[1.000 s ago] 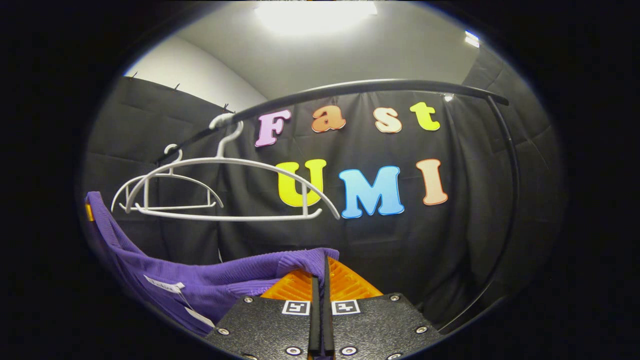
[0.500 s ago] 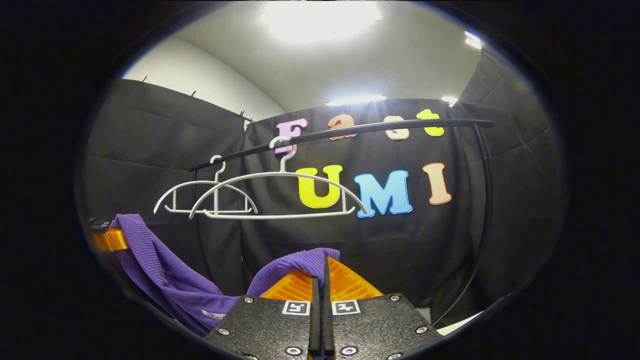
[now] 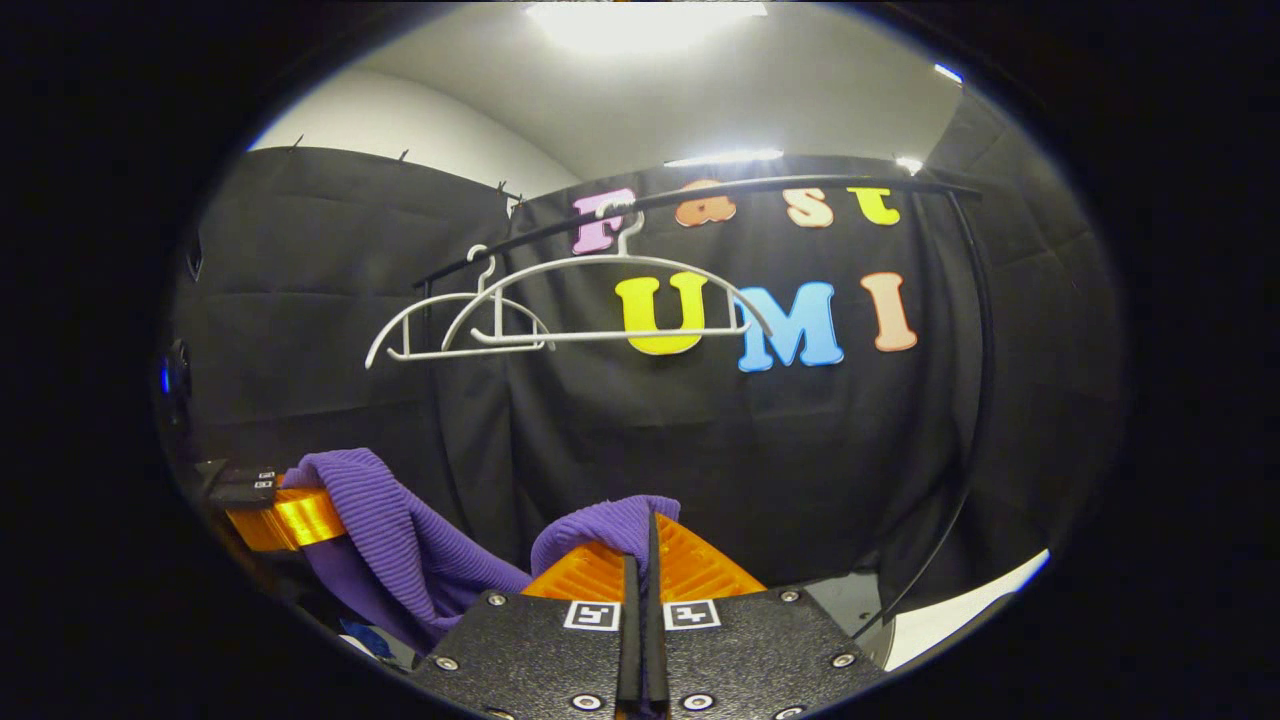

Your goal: Grasp the clothes on the hanger with both hands and then place them into the laundry hamper below.

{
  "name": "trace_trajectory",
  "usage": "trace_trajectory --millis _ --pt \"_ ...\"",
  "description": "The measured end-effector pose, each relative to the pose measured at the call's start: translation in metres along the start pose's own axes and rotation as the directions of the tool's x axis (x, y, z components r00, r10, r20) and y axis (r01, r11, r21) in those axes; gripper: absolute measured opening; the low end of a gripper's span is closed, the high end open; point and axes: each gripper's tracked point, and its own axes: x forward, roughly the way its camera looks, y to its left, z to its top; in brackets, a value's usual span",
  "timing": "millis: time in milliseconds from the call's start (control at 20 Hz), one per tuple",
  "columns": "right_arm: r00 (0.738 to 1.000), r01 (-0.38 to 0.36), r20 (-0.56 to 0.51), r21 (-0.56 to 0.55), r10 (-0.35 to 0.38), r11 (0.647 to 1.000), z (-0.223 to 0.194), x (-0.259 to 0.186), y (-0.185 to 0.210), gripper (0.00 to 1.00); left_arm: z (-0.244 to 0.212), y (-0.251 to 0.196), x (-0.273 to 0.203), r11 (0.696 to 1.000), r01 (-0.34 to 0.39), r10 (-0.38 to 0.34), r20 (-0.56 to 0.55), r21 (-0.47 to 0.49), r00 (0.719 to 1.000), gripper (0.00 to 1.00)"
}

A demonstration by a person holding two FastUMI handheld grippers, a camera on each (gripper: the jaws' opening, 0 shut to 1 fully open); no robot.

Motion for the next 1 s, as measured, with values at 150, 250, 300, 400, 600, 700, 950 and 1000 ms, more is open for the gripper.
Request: trace_trajectory --millis 150,250,300,400,600,700,950,1000 --pt "0.998 0.008 -0.055 -0.03 -0.01 1.0 -0.04 0.004 -0.002 0.02 -0.04 0.001 0.007 0.999 -0.024 0.022 -0.065 -0.035 0.998 0.03" --pt "0.995 0.015 -0.1 -0.04 -0.019 0.999 -0.067 0.005 -0.002 0.01 -0.068 0.0 0.009 0.997 -0.034 0.026 -0.119 -0.066 0.993 0.07" --pt "0.992 0.022 -0.123 -0.048 -0.028 0.999 -0.082 0.007 -0.004 0.02 -0.081 0.0 0.009 0.997 -0.038 0.028 -0.145 -0.072 0.989 0.03" --pt "0.984 0.033 -0.174 -0.053 -0.042 0.998 -0.113 0.012 -0.009 0.02 -0.108 0.001 0.01 0.996 -0.045 0.029 -0.199 -0.076 0.98 0.03" --pt "0.962 0.047 -0.265 -0.063 -0.062 0.997 -0.159 0.015 -0.016 0.02 -0.156 0.006 0.016 0.993 -0.074 0.044 -0.298 -0.092 0.954 0.03" --pt "0.947 0.046 -0.313 -0.076 -0.067 0.996 -0.179 0.017 -0.018 0.03 -0.176 0.007 0.019 0.992 -0.084 0.046 -0.341 -0.098 0.939 0.07" --pt "0.905 0.041 -0.416 -0.118 -0.087 0.992 -0.226 0.003 -0.022 0.07 -0.234 0.004 0.001 0.995 -0.092 0.06 -0.457 -0.048 0.887 0.03" --pt "0.896 0.039 -0.435 -0.132 -0.093 0.99 -0.235 0.001 -0.023 0.08 -0.244 0.004 -0.003 0.994 -0.096 0.063 -0.477 -0.045 0.876 0.03"
